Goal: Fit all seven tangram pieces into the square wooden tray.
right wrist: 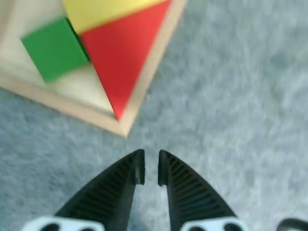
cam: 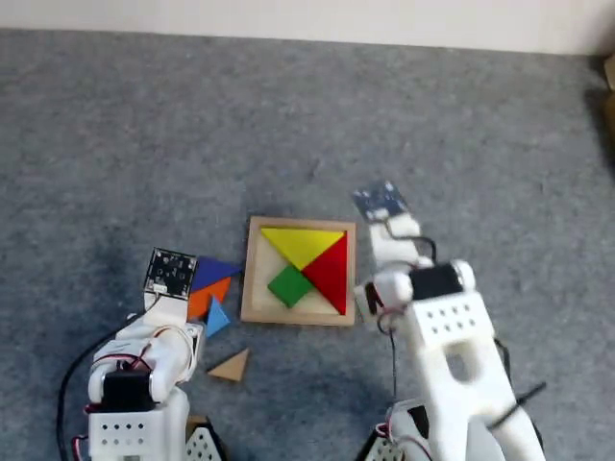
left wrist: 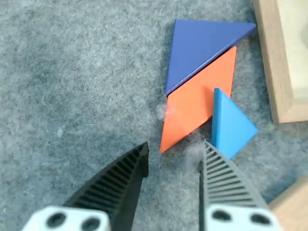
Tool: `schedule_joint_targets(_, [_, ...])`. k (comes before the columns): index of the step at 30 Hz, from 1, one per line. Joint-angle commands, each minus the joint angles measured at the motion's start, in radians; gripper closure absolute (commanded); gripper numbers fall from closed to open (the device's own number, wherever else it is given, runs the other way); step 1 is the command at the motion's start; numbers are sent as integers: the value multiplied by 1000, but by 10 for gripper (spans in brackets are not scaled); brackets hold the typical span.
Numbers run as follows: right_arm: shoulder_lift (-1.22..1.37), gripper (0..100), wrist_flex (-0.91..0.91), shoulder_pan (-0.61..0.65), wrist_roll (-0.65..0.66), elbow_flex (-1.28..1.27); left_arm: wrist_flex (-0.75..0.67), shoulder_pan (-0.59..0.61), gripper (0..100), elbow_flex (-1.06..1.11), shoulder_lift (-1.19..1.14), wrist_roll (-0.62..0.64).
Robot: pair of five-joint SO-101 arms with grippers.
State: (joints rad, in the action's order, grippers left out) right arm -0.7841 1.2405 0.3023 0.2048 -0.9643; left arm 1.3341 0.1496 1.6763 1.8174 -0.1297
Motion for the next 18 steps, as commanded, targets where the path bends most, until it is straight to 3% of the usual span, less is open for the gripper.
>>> schedule_joint_targets(1, [-142, 950, -1, -96, 15, -81, 9, 22, 832, -1, 7, 3])
schedule_joint_targets(4, [-226, 950, -54, -168, 18, -174, 14, 127, 832, -71, 7, 3])
schedule_joint_targets(8, [-309, 950, -147, -220, 115, -314, 6, 243, 832, -137, 7, 0])
schedule_joint_targets(18, [-447, 950, -217, -306, 133, -513, 14, 236, 829, -285, 1, -170])
